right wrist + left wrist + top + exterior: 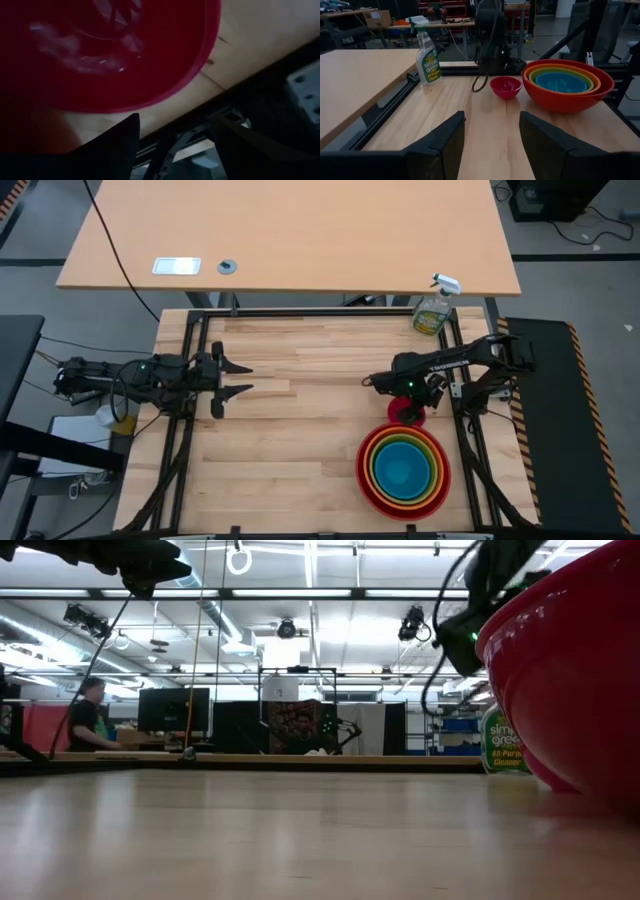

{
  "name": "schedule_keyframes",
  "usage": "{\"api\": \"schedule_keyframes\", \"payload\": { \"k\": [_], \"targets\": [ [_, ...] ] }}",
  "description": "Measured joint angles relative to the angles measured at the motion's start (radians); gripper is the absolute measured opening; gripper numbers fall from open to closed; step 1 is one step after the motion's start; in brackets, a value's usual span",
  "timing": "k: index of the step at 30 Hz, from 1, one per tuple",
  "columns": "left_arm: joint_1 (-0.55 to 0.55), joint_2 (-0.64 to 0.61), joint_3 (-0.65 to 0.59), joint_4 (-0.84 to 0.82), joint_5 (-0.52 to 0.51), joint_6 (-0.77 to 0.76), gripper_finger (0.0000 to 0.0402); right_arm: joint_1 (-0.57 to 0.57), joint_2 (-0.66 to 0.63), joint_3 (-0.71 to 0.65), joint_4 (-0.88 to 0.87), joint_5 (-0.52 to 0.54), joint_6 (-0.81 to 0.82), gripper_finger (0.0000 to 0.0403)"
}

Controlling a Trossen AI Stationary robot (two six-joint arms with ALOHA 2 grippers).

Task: Nest bowls inside each other
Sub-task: Stack the pink bowl on the blue bowl

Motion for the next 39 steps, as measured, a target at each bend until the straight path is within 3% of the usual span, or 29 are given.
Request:
{"api": "schedule_keyframes", "payload": {
  "k": [3, 7, 18, 27, 32, 39],
  "targets": [
    [0.0, 0.0, 0.0, 0.001, 0.0, -0.001, 0.0192, -0.015, -0.001, -0.055, 0.06, -0.002, -0.01, 0.0247],
    [0.0, 0.0, 0.0, 0.018, 0.0, 0.006, 0.0192, -0.041, 0.0, -0.075, 0.16, 0.096, -0.021, 0.0245],
    [0.0, 0.0, 0.0, 0.031, 0.0, 0.027, 0.0192, -0.068, 0.0, -0.017, 0.367, 0.249, -0.113, 0.0244],
    [0.0, 0.0, 0.0, 0.031, 0.0, 0.027, 0.0192, -0.067, 0.0, 0.057, 0.34, 0.254, -0.137, 0.0244],
    [0.0, 0.0, 0.0, 0.031, 0.0, 0.027, 0.0192, -0.067, 0.0, 0.123, 0.304, 0.37, -0.155, 0.0244],
    [0.0, 0.0, 0.0, 0.03, 0.0, 0.026, 0.0192, -0.152, 0.0, 0.103, 0.363, 0.412, -0.234, 0.0244]
  ]
}}
